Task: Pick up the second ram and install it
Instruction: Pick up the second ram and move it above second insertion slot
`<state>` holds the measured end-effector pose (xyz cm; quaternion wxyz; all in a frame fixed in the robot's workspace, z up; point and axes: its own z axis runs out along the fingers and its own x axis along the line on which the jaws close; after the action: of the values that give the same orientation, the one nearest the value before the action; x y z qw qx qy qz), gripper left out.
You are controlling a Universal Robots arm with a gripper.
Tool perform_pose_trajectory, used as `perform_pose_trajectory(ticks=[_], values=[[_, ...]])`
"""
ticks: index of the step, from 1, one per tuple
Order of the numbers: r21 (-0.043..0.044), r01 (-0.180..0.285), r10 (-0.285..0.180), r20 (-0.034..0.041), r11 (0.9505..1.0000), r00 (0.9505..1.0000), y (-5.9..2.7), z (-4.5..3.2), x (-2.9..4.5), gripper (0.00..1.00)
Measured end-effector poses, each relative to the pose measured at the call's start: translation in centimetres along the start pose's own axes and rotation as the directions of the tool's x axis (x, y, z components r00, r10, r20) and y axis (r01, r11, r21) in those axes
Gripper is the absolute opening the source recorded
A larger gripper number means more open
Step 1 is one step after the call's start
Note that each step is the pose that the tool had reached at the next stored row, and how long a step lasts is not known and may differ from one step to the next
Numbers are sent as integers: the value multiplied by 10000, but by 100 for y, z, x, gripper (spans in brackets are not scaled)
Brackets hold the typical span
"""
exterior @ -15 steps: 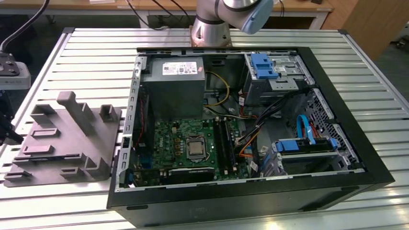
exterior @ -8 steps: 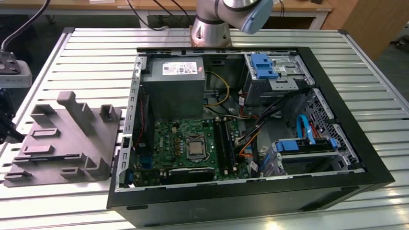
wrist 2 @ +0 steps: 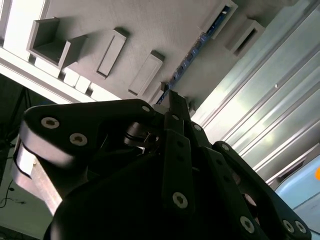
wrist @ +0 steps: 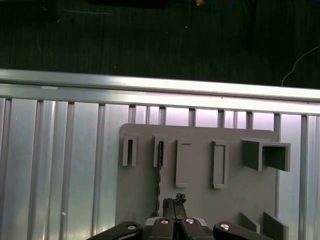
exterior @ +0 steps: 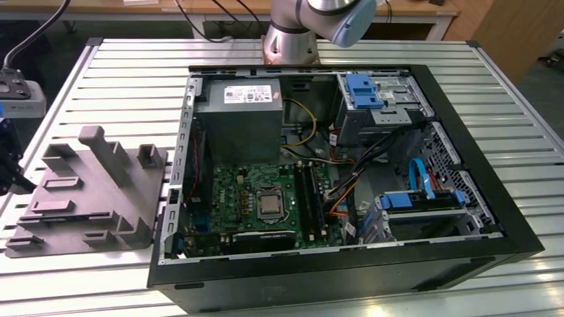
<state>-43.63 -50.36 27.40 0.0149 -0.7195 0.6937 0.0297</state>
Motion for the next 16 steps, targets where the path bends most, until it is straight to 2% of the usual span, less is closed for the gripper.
perform_pose_trajectory(ticks=[16], values=[[0, 0, 0, 1, 10000, 10000, -4, 12, -103, 10]])
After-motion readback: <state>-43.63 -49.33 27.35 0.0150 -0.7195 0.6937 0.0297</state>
